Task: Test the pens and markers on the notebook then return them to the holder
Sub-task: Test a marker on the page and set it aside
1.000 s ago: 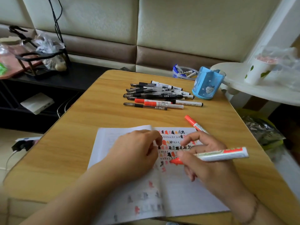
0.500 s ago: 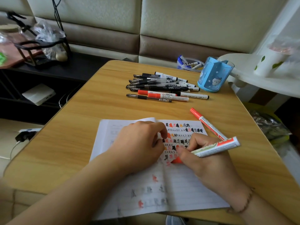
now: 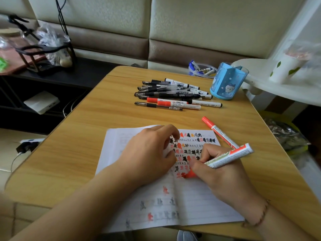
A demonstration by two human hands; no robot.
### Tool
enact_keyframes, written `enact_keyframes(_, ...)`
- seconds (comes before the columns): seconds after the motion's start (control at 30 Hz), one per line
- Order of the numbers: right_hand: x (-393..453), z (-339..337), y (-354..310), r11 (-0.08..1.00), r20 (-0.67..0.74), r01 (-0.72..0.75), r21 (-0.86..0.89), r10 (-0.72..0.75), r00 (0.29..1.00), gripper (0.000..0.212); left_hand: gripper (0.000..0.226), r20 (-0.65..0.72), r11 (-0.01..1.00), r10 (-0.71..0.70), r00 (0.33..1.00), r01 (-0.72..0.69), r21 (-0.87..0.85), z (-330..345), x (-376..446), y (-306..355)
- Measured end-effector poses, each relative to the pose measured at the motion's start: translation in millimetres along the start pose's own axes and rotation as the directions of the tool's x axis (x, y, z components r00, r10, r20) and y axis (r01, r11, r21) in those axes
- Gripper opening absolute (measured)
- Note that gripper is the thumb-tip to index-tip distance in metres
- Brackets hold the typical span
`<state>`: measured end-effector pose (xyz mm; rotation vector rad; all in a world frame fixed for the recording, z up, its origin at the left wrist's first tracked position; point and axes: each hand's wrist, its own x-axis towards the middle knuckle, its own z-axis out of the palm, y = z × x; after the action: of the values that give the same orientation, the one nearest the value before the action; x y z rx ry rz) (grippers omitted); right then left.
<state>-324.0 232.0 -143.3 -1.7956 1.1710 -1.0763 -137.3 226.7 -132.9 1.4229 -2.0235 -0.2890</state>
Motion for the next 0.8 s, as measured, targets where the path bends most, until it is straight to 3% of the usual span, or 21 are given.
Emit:
enact_keyframes(0.2,2.5,-0.6,1.6,1.000,-0.014,-0.012,0.000,0.012,1.000,0.039,0.042,0.057,0.988,0.109,0.992,-0.101,-0.120,-0.9,-2.1,-1.6)
enact_keyframes(0.27,1.5,-4.3,0.1,0.993,-0.032,-0.023,0.120,0.027,0.999,0.034,0.052,0.095,0.980,0.097,0.991,-0.079,-0.184,-0.8,-2.8,-1.5)
enact_keyframes(0.33,-0.6,-11.4,-5.3,0.936,-0.032,-0.012,0.352,0.025,0.999,0.023,0.061,0.106,0.966,0.095,0.990,-0.065,-0.251,-1.1,-2.5,-0.9)
enact_keyframes(0.4,-2.3,-18.4,-11.0,0.874,-0.016,0.001,0.486,0.007,1.000,0.031,0.064,0.080,0.947,0.086,0.993,-0.057,-0.316,-1.8,-2.5,-1.0)
enact_keyframes(0.47,-2.3,-21.9,-14.5,0.869,-0.048,0.015,0.494,0.010,0.999,0.041,0.060,0.050,0.937,0.086,0.995,-0.064,-0.344,-2.0,-2.2,-1.8)
enact_keyframes(0.63,-1.2,-16.1,-14.8,0.922,-0.128,0.021,0.387,0.031,0.991,0.032,0.035,-0.029,0.950,0.131,0.991,-0.134,-0.281,-2.2,-0.2,0.3)
enact_keyframes(0.8,-1.5,-11.5,-16.1,0.933,-0.055,-0.015,0.359,0.037,0.998,0.023,0.032,-0.021,0.932,0.261,0.965,-0.258,-0.254,-4.8,0.2,3.9)
